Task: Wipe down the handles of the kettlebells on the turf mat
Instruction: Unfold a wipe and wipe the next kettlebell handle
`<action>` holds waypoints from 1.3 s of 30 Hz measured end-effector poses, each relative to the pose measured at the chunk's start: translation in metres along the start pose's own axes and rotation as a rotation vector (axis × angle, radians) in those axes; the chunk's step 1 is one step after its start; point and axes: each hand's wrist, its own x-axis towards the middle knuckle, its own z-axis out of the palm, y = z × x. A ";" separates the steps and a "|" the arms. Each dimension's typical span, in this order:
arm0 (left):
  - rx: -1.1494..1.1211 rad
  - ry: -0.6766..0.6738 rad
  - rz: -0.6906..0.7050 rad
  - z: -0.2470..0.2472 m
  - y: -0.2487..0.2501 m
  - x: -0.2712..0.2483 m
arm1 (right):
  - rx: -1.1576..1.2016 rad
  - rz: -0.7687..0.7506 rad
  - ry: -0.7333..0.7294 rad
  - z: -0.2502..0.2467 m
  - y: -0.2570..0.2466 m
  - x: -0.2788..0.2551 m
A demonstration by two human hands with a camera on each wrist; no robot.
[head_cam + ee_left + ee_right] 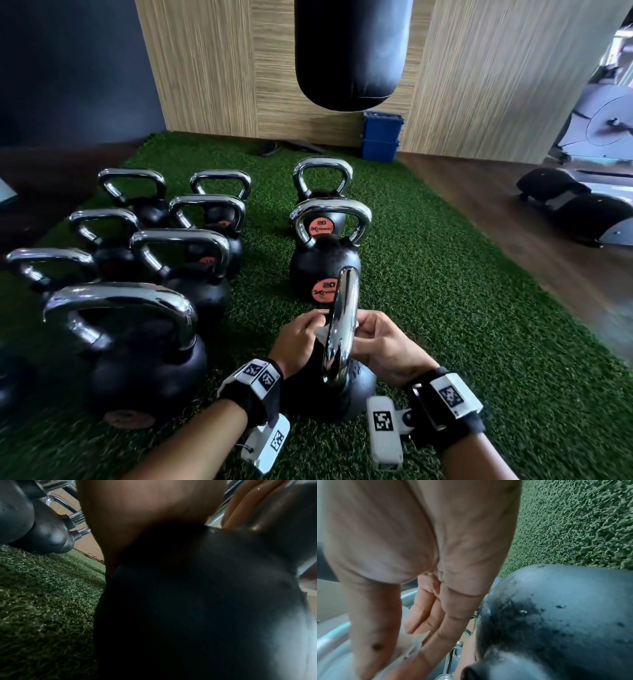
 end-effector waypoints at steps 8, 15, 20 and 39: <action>0.034 0.040 0.023 0.003 -0.004 0.004 | 0.175 -0.143 0.313 -0.001 0.008 0.011; 0.025 0.045 0.030 0.003 -0.005 0.005 | -0.016 -0.211 0.574 -0.007 0.003 0.017; 0.020 0.046 0.025 0.003 -0.004 0.005 | -0.220 -0.222 0.678 -0.007 -0.005 0.017; 0.087 0.015 0.103 0.001 -0.008 0.009 | -1.046 0.105 1.000 -0.005 -0.012 0.048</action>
